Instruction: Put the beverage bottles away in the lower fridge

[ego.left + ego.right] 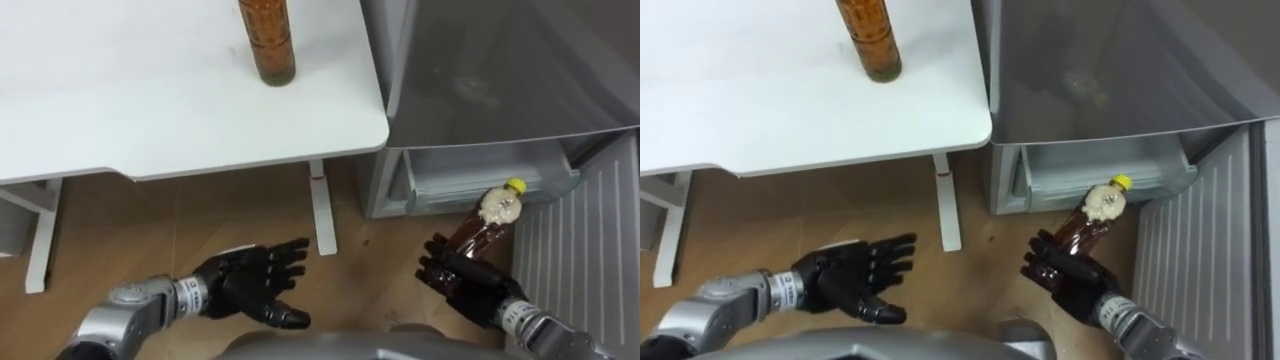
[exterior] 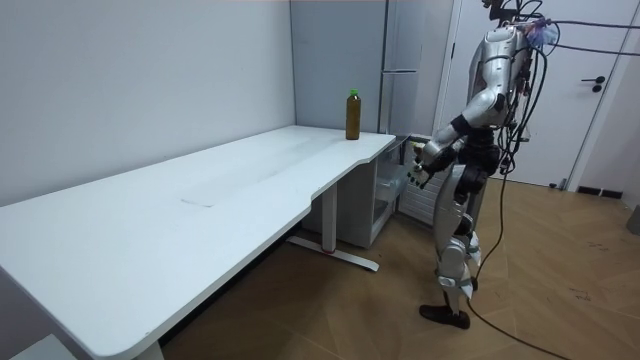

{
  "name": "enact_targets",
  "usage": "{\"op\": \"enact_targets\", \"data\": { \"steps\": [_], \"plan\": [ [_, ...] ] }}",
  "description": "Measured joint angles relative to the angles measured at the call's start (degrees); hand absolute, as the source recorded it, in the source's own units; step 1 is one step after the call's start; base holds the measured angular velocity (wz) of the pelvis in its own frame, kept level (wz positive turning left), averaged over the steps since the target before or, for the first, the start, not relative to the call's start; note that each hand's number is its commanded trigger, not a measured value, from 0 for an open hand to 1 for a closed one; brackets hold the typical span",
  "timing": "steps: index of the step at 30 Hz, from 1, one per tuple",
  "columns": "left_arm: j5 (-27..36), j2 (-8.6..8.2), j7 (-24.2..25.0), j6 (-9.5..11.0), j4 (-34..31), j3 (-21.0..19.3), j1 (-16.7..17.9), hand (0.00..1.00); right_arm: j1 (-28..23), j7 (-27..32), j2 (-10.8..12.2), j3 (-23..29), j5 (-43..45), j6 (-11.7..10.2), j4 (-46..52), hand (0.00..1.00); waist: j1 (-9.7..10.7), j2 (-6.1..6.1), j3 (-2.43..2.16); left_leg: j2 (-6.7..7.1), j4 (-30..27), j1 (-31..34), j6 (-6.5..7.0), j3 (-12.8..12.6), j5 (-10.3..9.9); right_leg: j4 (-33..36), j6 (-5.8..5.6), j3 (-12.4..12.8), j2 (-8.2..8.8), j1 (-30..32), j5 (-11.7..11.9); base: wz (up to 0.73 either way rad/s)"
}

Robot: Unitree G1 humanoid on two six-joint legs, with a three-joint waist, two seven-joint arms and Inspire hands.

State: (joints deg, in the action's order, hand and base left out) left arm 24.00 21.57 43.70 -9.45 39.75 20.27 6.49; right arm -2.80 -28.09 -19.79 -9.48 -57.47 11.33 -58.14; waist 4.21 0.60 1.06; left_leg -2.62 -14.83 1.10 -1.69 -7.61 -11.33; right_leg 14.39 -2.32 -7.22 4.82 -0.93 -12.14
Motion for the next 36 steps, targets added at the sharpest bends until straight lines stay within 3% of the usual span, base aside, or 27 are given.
{"op": "enact_targets", "data": {
  "steps": [2, 4, 6, 8, 10, 15, 18, 20, 25, 30, 36],
  "plan": [
    [-0.12, -0.76, -2.08, 0.05, 4.78, -0.8, -0.07, 0.0, 1.3, 1.38, 0.1, 0.06, -1.42, -0.01, -1.76, 1.0, -0.89, -0.49, 0.04, -0.02, 0.02, -0.02, 0.0, -0.24, 0.0, -0.17, 0.0, 0.1, -0.03, 0.1, -0.01, -0.05],
    [0.09, -2.55, -5.82, 1.04, 9.45, -4.92, 0.02, 0.0, 1.86, 4.09, 0.36, 1.44, -4.07, 0.01, -2.23, 1.0, -2.86, -1.21, -0.32, -0.03, 0.07, 0.51, 0.0, -0.55, 0.0, -0.44, 0.0, 0.45, 0.0, 0.95, 0.0, -0.08],
    [0.03, -3.46, -8.88, 1.71, 12.74, -7.35, 0.02, 0.0, 3.03, 6.61, 1.21, 2.38, -6.1, 0.02, -2.48, 1.0, -3.56, -1.84, -0.35, -0.01, 0.1, 0.67, 0.0, -0.52, 0.01, -0.51, -0.01, 0.46, 0.0, 1.05, 0.0, 0.0],
    [-1.13, -4.81, -13.15, 2.56, 17.04, -10.1, -0.7, 0.0, 5.87, 9.28, 2.74, 4.46, -6.96, 0.1, -3.34, 1.0, -4.59, -2.7, -0.49, 0.0, -0.04, 1.56, 0.01, -0.36, 0.01, -0.18, -0.04, 0.31, -0.01, 1.74, 0.04, 0.02],
    [-1.06, -5.52, -16.15, 2.75, 21.47, -10.26, -1.93, 0.0, 9.45, 11.02, 3.15, 4.71, -8.19, 0.09, -4.88, 1.0, -4.71, -3.14, -0.51, 0.02, -0.6, 2.82, 0.04, -0.01, 0.03, 0.48, -0.06, -0.28, 0.1, 2.87, 0.09, 0.06],
    [0.55, -8.41, -22.07, 3.76, 27.55, -13.11, -4.33, 0.0, 15.32, 14.83, 4.31, 9.4, -11.45, -0.41, -10.29, 1.0, -6.72, -3.16, -0.42, 0.02, -1.05, 5.73, 0.38, -0.04, 0.27, 2.79, -0.02, -1.67, 0.63, 6.24, 0.16, 0.0],
    [1.4, -9.09, -24.45, 3.86, 29.34, -13.41, -5.84, 0.0, 18.62, 17.66, 3.82, 10.9, -11.23, -0.21, -11.14, 1.0, -7.15, -3.04, 0.45, 0.12, -2.62, 9.19, 0.62, -0.14, 0.46, 5.83, -0.01, -2.47, 1.23, 10.54, 0.15, -0.04],
    [1.67, -9.1, -25.71, 4.1, 29.63, -13.34, -6.68, 0.0, 19.92, 18.9, 3.72, 10.97, -11.36, -0.25, -11.32, 1.0, -7.34, -3.28, 0.74, 0.17, -3.73, 11.22, 0.76, -0.08, 0.54, 6.9, 0.01, -2.55, 1.45, 12.5, 0.11, 0.0],
    [2.41, -9.21, -29.84, 4.72, 31.89, -13.38, -11.46, 0.0, 26.78, 22.58, 3.21, 10.99, -11.53, -0.23, -13.38, 1.0, -8.29, -4.85, 1.98, 0.24, -10.02, 21.07, 1.15, 0.45, 0.65, 13.34, 0.77, -3.02, 2.58, 22.21, -0.57, 0.06],
    [4.19, -9.3, -32.39, 4.94, 31.87, -13.31, -13.41, 0.0, 29.92, 25.01, 1.47, 10.98, -12.2, -0.24, -13.09, 1.0, -9.39, -4.96, 2.1, 0.41, -14.97, 28.45, 1.76, 1.32, 0.23, 18.9, 1.03, -2.97, 3.51, 29.3, -2.22, 0.11],
    [5.76, -9.49, -34.37, 7.0, 31.64, -13.34, -14.37, 0.0, 32.59, 28.4, -0.58, 10.95, -11.98, -0.51, -12.09, 1.0, -10.11, -5.32, 2.15, 0.67, -16.91, 33.42, 1.83, 1.12, 1.17, 23.01, 1.64, -2.27, 4.28, 35.46, -2.34, 0.02]
  ]
}}
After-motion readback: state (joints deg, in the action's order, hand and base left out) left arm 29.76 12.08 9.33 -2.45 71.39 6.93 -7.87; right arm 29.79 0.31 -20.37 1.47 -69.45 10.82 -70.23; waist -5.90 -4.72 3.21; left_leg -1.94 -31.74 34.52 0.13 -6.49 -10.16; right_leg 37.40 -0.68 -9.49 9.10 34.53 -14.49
